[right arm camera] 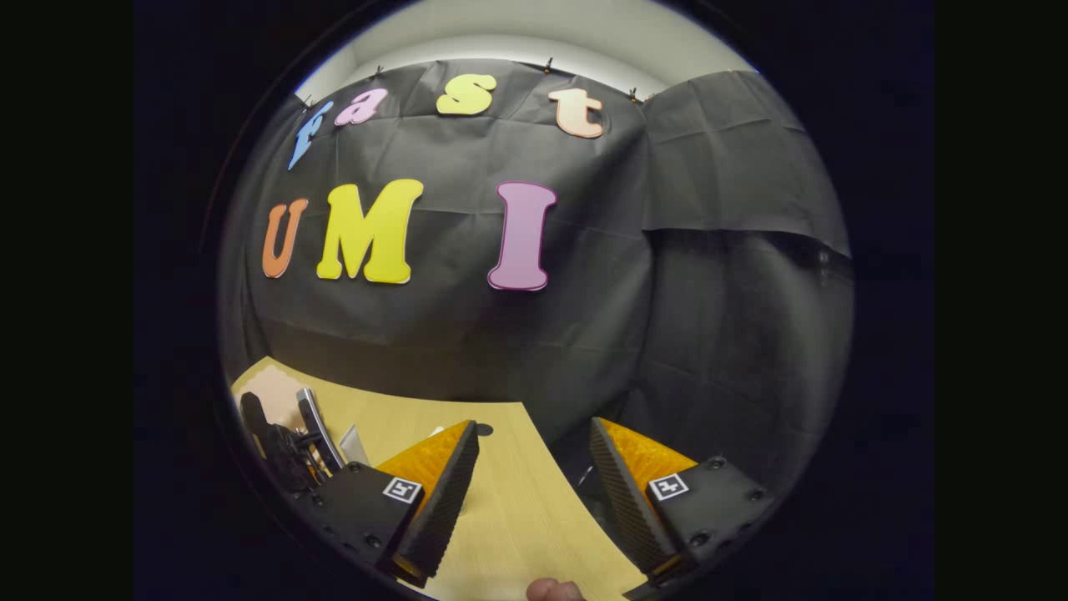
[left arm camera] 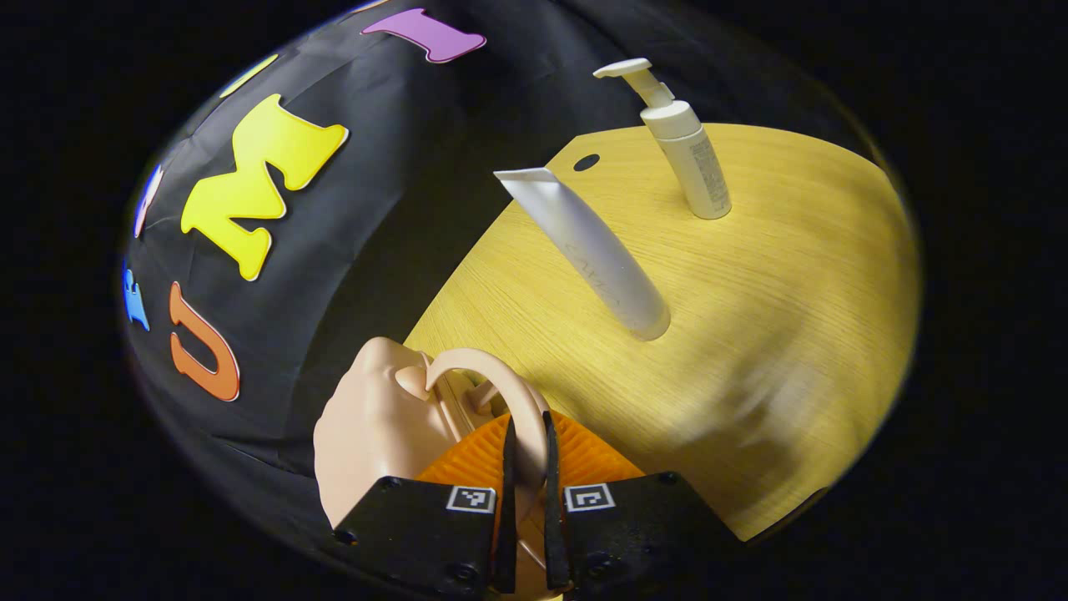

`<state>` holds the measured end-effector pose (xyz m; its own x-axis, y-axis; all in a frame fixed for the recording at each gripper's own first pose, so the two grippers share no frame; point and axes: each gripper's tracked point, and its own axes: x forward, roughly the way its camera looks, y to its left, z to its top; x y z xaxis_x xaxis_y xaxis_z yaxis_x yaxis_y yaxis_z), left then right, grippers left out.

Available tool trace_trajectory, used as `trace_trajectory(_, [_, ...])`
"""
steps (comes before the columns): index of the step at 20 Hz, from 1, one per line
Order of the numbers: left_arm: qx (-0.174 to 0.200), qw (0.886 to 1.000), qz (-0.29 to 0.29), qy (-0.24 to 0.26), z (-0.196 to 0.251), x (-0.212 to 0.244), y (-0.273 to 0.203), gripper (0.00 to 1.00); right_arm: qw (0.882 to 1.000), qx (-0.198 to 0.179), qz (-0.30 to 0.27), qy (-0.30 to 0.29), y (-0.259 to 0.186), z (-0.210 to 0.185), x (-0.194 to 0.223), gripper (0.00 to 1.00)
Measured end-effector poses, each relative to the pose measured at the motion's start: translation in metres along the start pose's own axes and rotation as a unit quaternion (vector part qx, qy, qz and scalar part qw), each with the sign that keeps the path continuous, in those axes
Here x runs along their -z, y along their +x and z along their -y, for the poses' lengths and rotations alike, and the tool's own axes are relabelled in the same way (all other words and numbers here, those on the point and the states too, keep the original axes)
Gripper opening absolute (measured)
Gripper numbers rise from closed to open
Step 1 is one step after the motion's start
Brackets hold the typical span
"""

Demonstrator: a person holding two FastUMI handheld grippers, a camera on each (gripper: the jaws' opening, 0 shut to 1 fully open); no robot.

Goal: First open the suitcase, pack the skin care products into it, and then close the suitcase.

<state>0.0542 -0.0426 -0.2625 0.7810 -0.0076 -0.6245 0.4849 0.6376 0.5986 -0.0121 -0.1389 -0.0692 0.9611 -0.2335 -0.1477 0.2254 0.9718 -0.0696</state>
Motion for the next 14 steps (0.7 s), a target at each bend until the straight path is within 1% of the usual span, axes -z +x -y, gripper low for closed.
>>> trace_trajectory(2, [0.004,1.0,0.005,-0.022,-0.005,-0.003,-0.005,0.14,1.0,0.002,0.003,0.0,-0.003,-0.001,-0.003,0.8])
trace_trajectory(4, [-0.007,0.999,0.013,-0.041,-0.013,-0.007,-0.015,0.13,1.0,0.0,0.009,-0.002,-0.007,-0.003,-0.008,0.8])
trace_trajectory(7, [-0.007,0.996,0.033,-0.082,-0.036,-0.015,-0.037,0.08,1.0,-0.006,0.019,-0.006,-0.01,-0.011,-0.017,0.8])
trace_trajectory(9, [-0.018,0.993,0.048,-0.104,-0.052,-0.021,-0.05,0.07,1.0,-0.012,0.023,-0.005,-0.01,-0.019,-0.021,0.8])
trace_trajectory(11, [-0.027,0.988,0.062,-0.135,-0.075,-0.025,-0.068,0.06,0.999,-0.02,0.03,-0.005,-0.011,-0.03,-0.029,0.8])
trace_trajectory(14, [-0.044,0.977,0.086,-0.191,-0.125,-0.026,-0.095,0.04,0.998,-0.037,0.043,-0.007,-0.013,-0.049,-0.042,0.8])
